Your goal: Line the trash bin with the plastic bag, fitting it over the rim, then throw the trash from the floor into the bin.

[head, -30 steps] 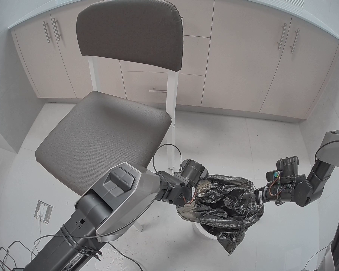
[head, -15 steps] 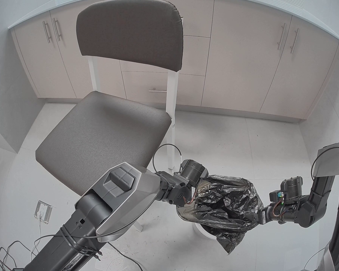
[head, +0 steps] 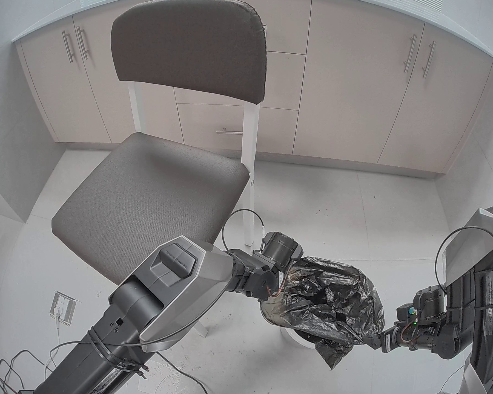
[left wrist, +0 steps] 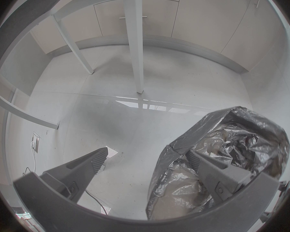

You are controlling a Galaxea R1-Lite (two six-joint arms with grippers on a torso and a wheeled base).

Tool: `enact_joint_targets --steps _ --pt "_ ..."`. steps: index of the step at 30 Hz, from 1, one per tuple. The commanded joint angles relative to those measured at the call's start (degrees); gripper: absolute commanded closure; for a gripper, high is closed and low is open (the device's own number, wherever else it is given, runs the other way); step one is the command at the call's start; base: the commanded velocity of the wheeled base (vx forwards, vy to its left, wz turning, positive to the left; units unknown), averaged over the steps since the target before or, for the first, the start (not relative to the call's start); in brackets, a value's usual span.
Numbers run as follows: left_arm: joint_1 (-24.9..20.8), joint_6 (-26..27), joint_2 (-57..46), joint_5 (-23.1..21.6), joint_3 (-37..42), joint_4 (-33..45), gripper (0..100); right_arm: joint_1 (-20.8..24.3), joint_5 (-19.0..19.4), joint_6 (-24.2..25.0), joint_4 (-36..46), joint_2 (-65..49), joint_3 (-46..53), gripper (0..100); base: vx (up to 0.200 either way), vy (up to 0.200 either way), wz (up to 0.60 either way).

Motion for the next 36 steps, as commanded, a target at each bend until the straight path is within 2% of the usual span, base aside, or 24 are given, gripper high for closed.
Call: enact_joint_targets --steps 1,6,13,19,21,24,36 --pt "0.09 -0.03 0.08 0.04 0.01 0.01 0 0.75 -0.31 -0.70 -0.68 5.07 1.95 0 0.000 0.000 0.00" --pt "0.09 -0.03 0.08 0.04 0.01 0.01 0 0.66 -0.14 -3.68 -0.85 6.57 1.95 0 0.000 0.000 0.00" --pt "0.09 -0.03 0.08 0.04 0.01 0.01 0 0.22 0.57 -3.77 -0.85 6.21 1.95 0 0.000 0.000 0.00" --pt "0.09 -0.03 0.08 0.04 0.01 0.01 0 0.48 3.38 -8.34 -0.94 6.30 1.95 0 0.000 0.000 0.00" --pt "0.09 -0.03 0.08 0.04 0.01 0.01 0 0.57 7.34 -9.75 -0.85 5.78 1.95 0 0.000 0.000 0.00" --pt "0.09 -0.03 0.08 0.04 0.01 0.01 0 0.57 10.06 -11.77 -0.68 5.78 1.95 0 0.000 0.000 0.00" --pt "0.09 -0.03 0.08 -0.05 0.01 0.01 0 2.15 9.88 -15.73 4.42 4.72 1.95 0 0.000 0.000 0.00"
